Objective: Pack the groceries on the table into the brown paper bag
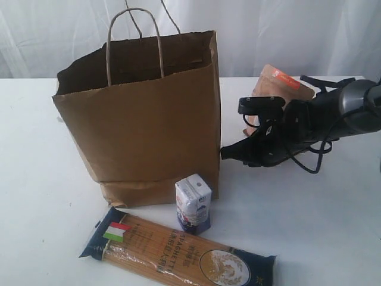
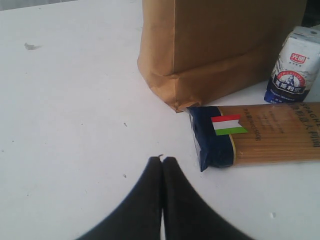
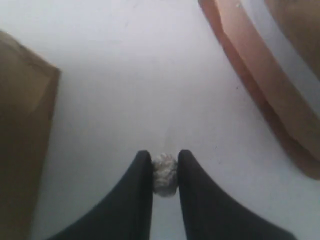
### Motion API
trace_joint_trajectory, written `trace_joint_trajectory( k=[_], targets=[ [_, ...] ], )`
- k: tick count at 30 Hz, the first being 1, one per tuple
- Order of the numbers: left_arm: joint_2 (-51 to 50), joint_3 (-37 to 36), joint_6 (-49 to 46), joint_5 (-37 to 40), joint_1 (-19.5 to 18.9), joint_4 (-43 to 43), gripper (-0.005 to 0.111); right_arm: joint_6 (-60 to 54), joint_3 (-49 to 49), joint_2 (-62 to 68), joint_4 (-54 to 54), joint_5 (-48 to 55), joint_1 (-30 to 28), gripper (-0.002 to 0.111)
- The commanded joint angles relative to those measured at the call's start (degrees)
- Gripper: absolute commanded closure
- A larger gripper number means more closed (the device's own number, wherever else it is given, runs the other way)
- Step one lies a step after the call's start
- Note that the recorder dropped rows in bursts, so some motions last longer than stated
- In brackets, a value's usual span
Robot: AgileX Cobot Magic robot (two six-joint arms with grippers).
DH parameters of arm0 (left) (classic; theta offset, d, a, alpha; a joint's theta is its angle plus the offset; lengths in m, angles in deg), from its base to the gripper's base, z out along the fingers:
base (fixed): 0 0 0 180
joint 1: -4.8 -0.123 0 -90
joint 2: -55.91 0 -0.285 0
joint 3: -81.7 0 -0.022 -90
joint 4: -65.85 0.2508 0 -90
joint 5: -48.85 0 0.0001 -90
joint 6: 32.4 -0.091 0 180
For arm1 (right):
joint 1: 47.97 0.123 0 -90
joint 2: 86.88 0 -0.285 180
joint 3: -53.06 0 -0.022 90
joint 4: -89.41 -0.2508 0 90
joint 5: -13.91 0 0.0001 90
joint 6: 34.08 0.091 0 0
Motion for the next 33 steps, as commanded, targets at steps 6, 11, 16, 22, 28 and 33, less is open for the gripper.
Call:
trace_joint_trajectory(
  k=[6, 11, 16, 22, 28, 33],
  targets=[
    [0.3, -0.2, 0.5, -0.2, -0.1, -0.1, 0.107, -0.1, -4.8, -19.8, -0.2, 1.7, 5.3, 0.093],
    [0.3, -0.2, 0.5, -0.2, -0.1, -0.1, 0.107, 0.0, -7.9, -29.4, -0.2, 0.6, 8.4, 0.093],
    [0.3, -0.2, 0.5, -0.2, -0.1, -0.1, 0.107, 0.0, -9.4, -38.4, -0.2, 2.1, 9.5, 0.093],
    [0.3, -0.2, 0.5, -0.2, -0.1, -0.1, 0.107, 3.5, -9.1, -46.5, -0.9, 0.6, 9.8, 0.093],
    [0.3, -0.2, 0.5, -0.2, -0.1, -0.1, 0.107, 3.5, -7.4, -47.8, -1.8, -2.0, 12.8, 0.093],
    [0.3, -0.2, 0.5, -0.2, -0.1, -0.1, 0.107, -0.4, -4.4, -44.2, -1.8, -2.0, 14.9, 0.093]
  ],
)
